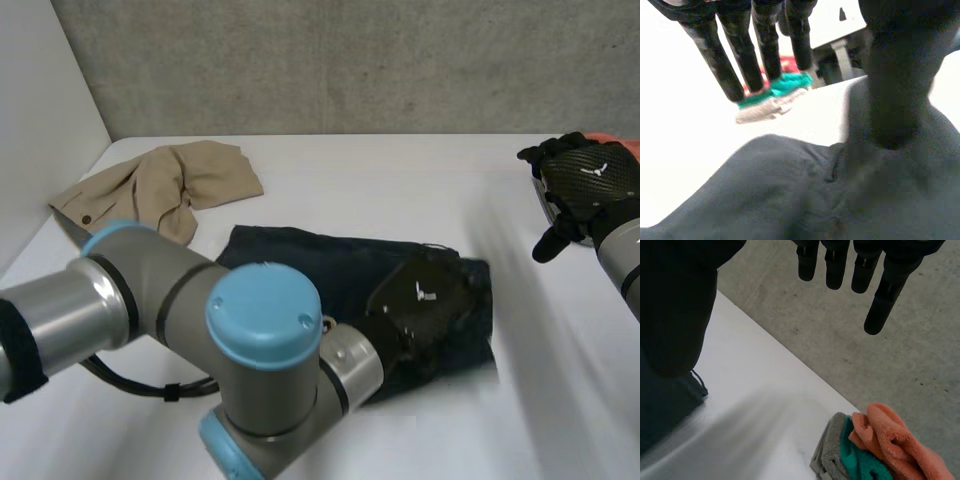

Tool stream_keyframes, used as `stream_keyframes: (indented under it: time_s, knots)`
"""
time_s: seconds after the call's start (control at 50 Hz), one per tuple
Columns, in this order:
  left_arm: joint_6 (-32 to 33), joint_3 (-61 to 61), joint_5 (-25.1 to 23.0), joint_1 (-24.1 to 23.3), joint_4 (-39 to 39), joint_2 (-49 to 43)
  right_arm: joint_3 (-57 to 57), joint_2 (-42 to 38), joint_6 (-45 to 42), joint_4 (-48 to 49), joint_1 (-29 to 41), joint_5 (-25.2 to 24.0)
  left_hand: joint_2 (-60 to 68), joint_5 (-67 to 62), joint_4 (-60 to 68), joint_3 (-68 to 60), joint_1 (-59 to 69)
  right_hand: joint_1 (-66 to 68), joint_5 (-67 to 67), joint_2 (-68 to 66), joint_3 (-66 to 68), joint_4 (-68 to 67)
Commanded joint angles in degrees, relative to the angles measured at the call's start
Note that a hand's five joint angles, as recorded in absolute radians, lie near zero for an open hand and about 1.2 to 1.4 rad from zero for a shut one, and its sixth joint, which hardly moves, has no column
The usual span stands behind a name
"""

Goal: Fold the laundry.

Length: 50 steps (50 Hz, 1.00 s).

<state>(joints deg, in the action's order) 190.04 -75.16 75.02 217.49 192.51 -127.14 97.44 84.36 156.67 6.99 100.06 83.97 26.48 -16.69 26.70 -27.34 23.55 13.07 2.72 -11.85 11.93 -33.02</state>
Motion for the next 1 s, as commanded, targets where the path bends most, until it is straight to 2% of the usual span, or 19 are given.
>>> stream_keyframes:
  time_s: [0.02,0.14,0.24,0.28,0.38,0.44,0.5,0.58,0.62,0.76,0.86,1.0]
  knots:
    - [0.2,-2.3,0.5,-0.8,-0.3,4.6,-0.9,-1.1,-0.1,-0.1,-0.2,-0.1,-7.5,7.7,-7.7,8.4,-4.6,-3.1,-2.7,1.8,-1.9,23.0]
    - [0.1,-4.8,2.4,1.4,-0.3,11.9,-2.3,-1.1,-0.1,-1.0,0.3,0.0,-10.2,10.4,-10.4,11.1,-7.3,-3.1,-2.7,1.8,-1.9,23.0]
    - [0.2,-7.3,8.2,9.3,0.0,18.8,-4.4,-1.7,0.6,-6.0,0.7,-0.6,-12.4,12.6,-12.6,13.2,-9.5,-3.1,-2.7,1.8,-1.9,23.0]
    - [0.2,-7.4,9.0,11.6,-0.1,19.5,-5.5,-2.7,1.0,-8.6,1.3,-0.7,-12.2,12.4,-12.5,13.1,-9.3,-3.1,-2.7,1.8,-1.9,23.0]
    - [0.1,-7.9,9.9,17.9,-2.0,18.9,-10.2,-10.4,3.7,-15.2,7.9,-0.9,-11.7,11.9,-11.9,12.6,-8.8,-3.1,-2.7,1.8,-1.9,23.0]
    - [0.3,-11.0,10.1,20.8,-4.9,17.6,-11.3,-13.8,3.8,-16.0,9.4,-0.5,-11.1,11.3,-11.3,11.9,-8.1,-3.1,-2.7,1.8,-1.9,23.0]
    - [1.1,-14.4,10.3,21.7,-7.0,17.0,-11.5,-17.6,3.8,-15.9,10.2,-0.6,-10.9,11.1,-11.1,11.7,-8.0,-3.1,-2.7,1.8,-1.9,23.0]
    - [2.1,-17.7,10.1,21.8,-5.9,15.3,-11.2,-20.8,3.8,-13.7,10.6,-0.5,-10.5,10.8,-10.8,11.4,-7.6,-3.1,-2.7,1.8,-1.9,23.0]
    - [2.4,-18.4,10.1,21.8,-5.0,14.5,-10.9,-22.0,3.8,-11.0,11.3,-0.5,-10.0,10.3,-10.3,10.9,-7.1,1.9,2.2,-3.1,3.0,18.1]
    - [6.0,-19.4,10.3,21.8,-3.5,11.0,-8.8,-23.6,3.4,-3.9,12.3,1.5,5.1,-4.9,4.9,-4.2,8.0,3.2,3.6,-4.5,4.4,16.7]
    - [9.7,-19.4,10.1,21.7,-3.3,10.2,-6.3,-21.1,0.7,2.5,12.5,5.1,9.3,-9.1,9.1,-8.4,12.2,0.7,1.1,-1.9,1.9,19.2]
    - [10.2,-19.8,10.6,22.0,-0.3,13.7,-3.8,-8.5,-4.2,1.1,11.6,5.7,7.4,-7.2,7.2,-6.6,10.4,0.7,1.1,-1.9,1.9,19.2]
